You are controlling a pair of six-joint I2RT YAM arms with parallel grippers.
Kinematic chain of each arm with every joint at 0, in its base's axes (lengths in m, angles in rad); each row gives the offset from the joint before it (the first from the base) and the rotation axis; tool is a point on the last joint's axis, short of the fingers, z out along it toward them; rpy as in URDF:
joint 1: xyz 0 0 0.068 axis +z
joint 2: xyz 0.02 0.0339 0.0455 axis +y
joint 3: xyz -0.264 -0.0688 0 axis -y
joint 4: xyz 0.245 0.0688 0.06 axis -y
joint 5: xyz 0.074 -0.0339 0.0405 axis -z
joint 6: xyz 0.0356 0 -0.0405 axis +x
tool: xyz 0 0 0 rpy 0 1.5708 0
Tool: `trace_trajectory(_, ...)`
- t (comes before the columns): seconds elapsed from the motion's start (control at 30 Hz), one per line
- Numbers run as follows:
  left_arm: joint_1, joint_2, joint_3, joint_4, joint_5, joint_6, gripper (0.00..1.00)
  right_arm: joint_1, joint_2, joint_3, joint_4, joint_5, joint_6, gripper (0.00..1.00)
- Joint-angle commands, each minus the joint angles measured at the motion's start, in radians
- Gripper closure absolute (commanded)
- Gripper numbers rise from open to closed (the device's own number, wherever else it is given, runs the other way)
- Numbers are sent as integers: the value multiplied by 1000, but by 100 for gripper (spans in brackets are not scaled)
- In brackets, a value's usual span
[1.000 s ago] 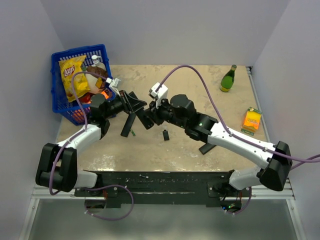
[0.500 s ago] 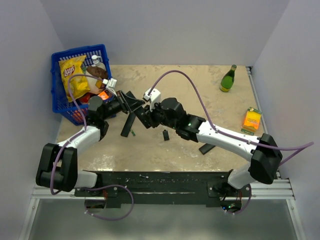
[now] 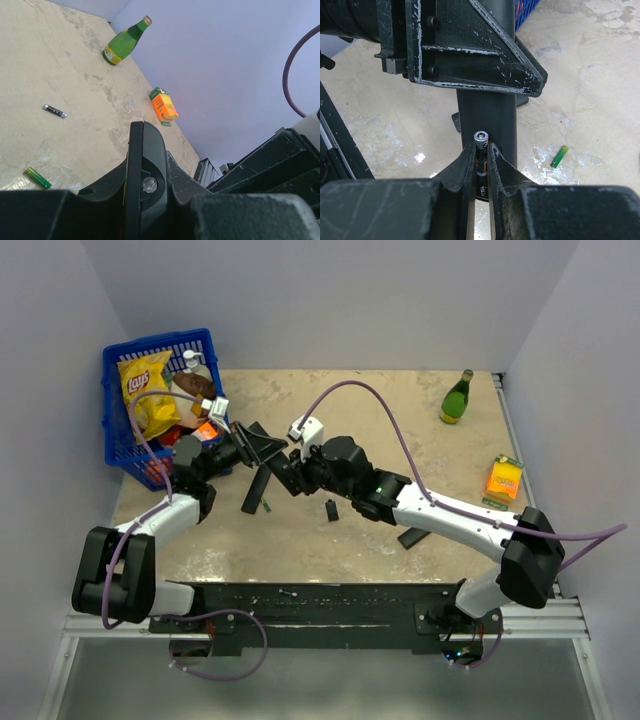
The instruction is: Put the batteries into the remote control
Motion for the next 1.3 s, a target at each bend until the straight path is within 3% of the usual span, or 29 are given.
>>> trace_trajectory(0.0,9,-3,-3,93,11,-22,100,4,-3,-11,41,3,12,94)
trace_trajectory(1.27,24,29,-38,232,33,-112,100,4,25,34,-29,-41,22,76)
